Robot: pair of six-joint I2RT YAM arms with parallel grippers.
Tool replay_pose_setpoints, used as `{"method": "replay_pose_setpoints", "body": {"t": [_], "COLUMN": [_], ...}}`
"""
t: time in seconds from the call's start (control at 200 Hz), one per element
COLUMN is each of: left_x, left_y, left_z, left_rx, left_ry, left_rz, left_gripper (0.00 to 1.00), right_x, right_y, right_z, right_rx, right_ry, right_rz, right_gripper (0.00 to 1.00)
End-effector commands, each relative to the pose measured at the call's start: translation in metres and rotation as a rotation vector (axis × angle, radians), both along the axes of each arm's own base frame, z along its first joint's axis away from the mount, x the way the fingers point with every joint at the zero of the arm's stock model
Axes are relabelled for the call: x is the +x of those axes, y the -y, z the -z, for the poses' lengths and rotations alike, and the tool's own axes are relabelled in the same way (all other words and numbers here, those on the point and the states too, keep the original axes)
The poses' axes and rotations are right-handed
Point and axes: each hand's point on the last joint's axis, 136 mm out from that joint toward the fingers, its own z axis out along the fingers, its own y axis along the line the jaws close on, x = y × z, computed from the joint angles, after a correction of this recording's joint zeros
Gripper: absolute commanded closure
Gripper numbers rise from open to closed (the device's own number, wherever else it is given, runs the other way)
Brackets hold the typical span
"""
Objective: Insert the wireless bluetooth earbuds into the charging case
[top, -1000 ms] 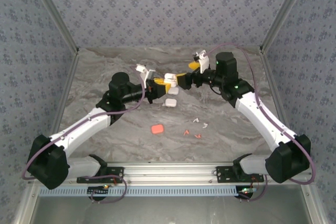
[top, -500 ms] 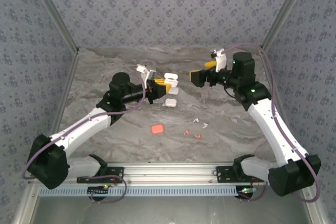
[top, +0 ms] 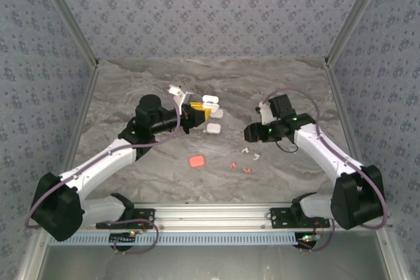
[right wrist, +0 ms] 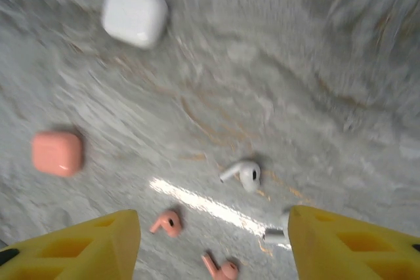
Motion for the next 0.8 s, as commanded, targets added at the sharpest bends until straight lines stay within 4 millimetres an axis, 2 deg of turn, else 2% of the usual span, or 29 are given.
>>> {"method": "replay_pose_setpoints", "body": {"t": [0.0, 0.175, 0.34, 0.58, 0.795], "left_x": [-0.002, -0.002, -0.002, -0.002, -0.001], "left_y": [-0.002, -0.003, -0.003, -0.003, -0.003], "left_z": [-0.015, -0.016, -0.015, -0.013, -0.011], "left_rx": [-0.013, -0.012, -0.004, 0.002, 0.008], "left_ry": [0.053, 0.052, 0.052, 0.044, 0.039], "left_rz": [-0.007, -0.009, -0.014, -0.014, -0.016], "left_gripper": [1.0, 1.0, 1.0, 1.0, 1.0], "right_x": [0.001, 0.003, 0.001, -0.001, -0.003], "right_y": [0.003, -0.004, -0.008, -0.016, -0.015], "right_z": [0.022, 0.052, 0.069, 0.082, 0.092], "right_rx": [-0.075, -0.105, -0.123, -0.119, -0.147], "right_ry": [-0.042, -0.113, -0.164, -0.203, -0.225], "right_rz": [0.037, 0.034, 0.027, 0.012, 0.004], "right_gripper": [0.4, 0.5, 0.55, 0.62, 0.68]}}
